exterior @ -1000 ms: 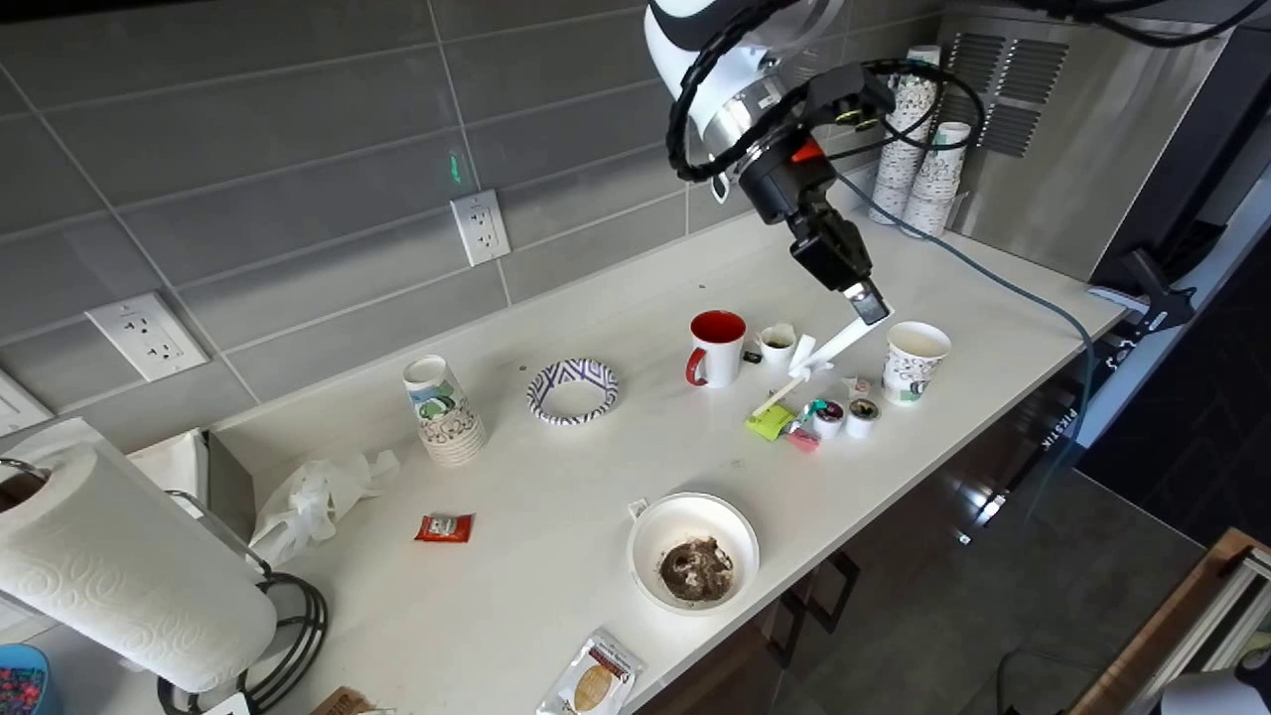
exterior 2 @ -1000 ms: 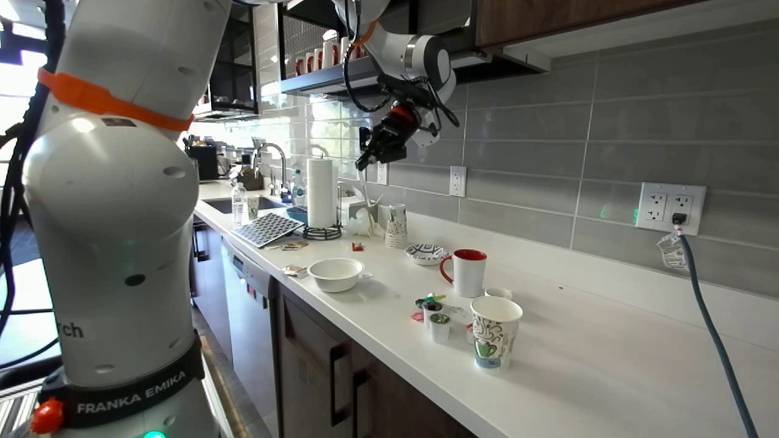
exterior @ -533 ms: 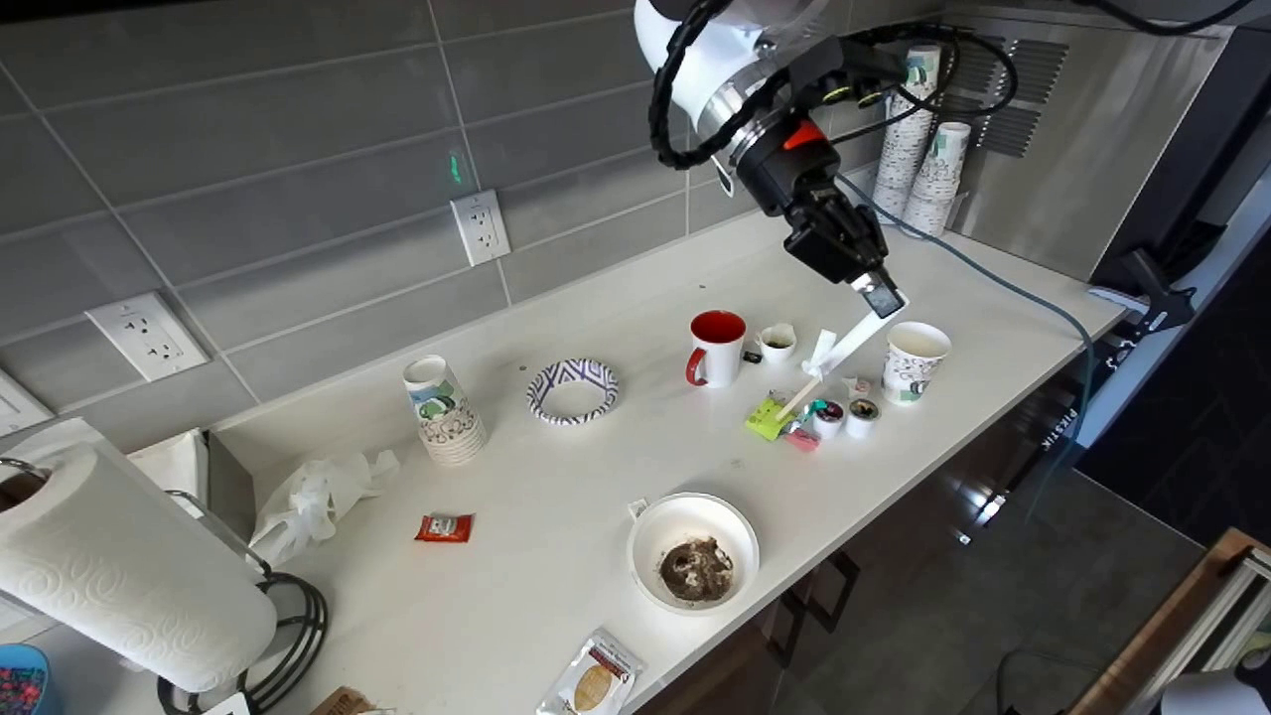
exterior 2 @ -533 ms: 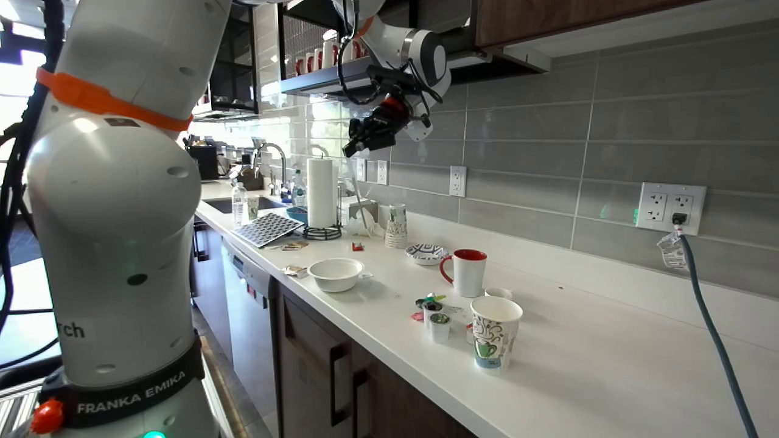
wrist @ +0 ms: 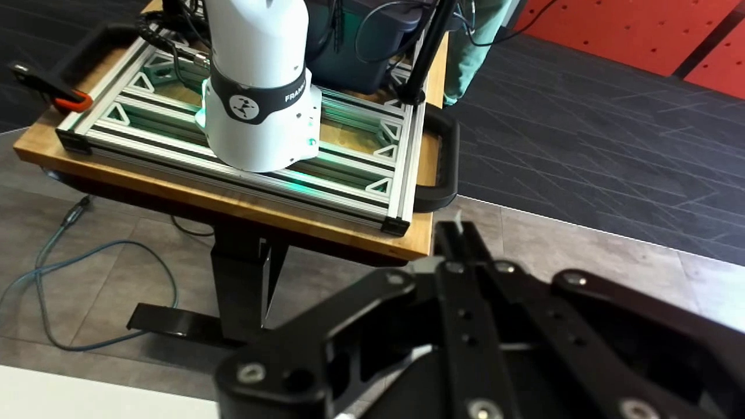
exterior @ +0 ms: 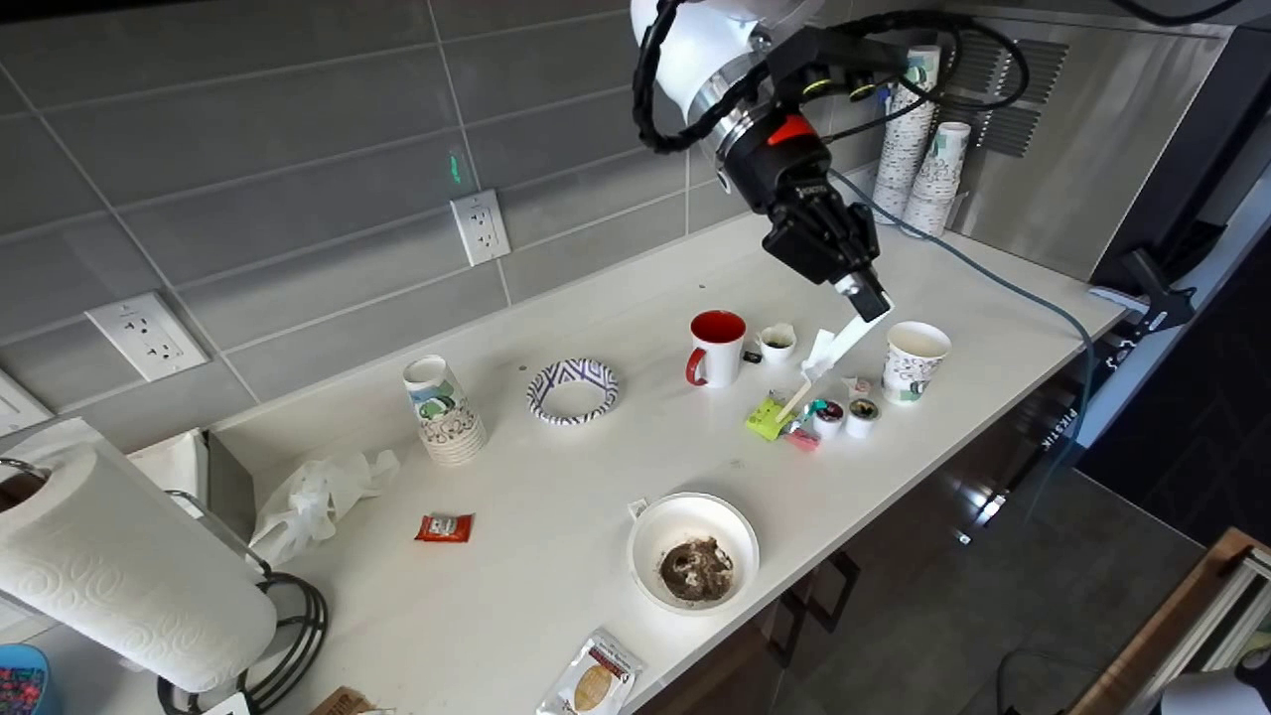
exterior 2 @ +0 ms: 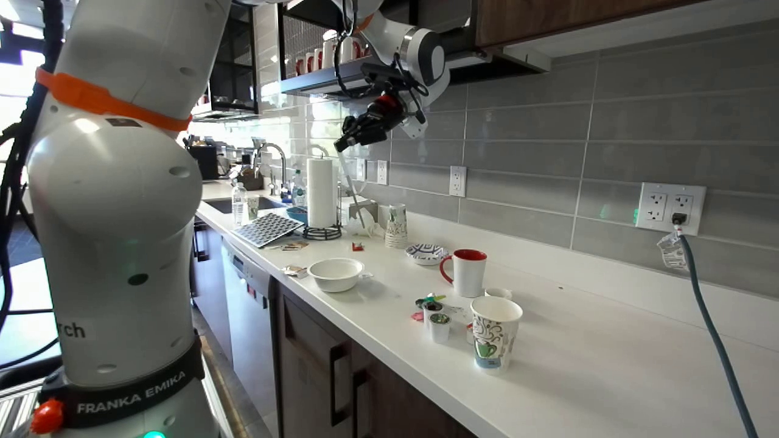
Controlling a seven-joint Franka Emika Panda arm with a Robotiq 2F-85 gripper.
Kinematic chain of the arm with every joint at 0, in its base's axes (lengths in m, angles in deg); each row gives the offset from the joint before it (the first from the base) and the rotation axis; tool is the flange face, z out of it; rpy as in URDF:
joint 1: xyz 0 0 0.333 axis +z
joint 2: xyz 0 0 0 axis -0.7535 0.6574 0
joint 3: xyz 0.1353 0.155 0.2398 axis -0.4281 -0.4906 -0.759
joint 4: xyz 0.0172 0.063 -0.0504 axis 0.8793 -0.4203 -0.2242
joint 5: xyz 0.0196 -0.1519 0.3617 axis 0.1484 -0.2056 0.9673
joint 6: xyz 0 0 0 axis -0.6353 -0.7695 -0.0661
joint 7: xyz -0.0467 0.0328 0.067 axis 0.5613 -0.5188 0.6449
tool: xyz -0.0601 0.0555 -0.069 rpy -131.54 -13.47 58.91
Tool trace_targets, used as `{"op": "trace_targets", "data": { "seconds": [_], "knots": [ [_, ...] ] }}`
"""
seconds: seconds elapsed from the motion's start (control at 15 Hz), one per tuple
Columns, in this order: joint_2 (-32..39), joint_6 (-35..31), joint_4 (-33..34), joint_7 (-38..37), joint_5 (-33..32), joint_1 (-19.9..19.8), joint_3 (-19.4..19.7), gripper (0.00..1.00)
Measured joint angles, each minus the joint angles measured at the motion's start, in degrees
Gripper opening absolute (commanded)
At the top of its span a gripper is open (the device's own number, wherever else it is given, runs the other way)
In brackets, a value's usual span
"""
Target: Remove the wooden stirrer from the white packet.
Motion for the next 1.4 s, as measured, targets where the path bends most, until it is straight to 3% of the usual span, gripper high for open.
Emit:
{"op": "trace_targets", "data": {
  "seconds": [0.8,1.2,1.4],
  "knots": [
    [-0.04,3.25,0.40,-8.68,1.98,0.34,1.25,0.00],
    [-0.29,3.25,-0.56,-13.94,11.22,0.61,1.20,0.00],
    [-0.42,3.25,-0.87,-14.48,11.72,0.94,0.57,0.00]
  ]
}}
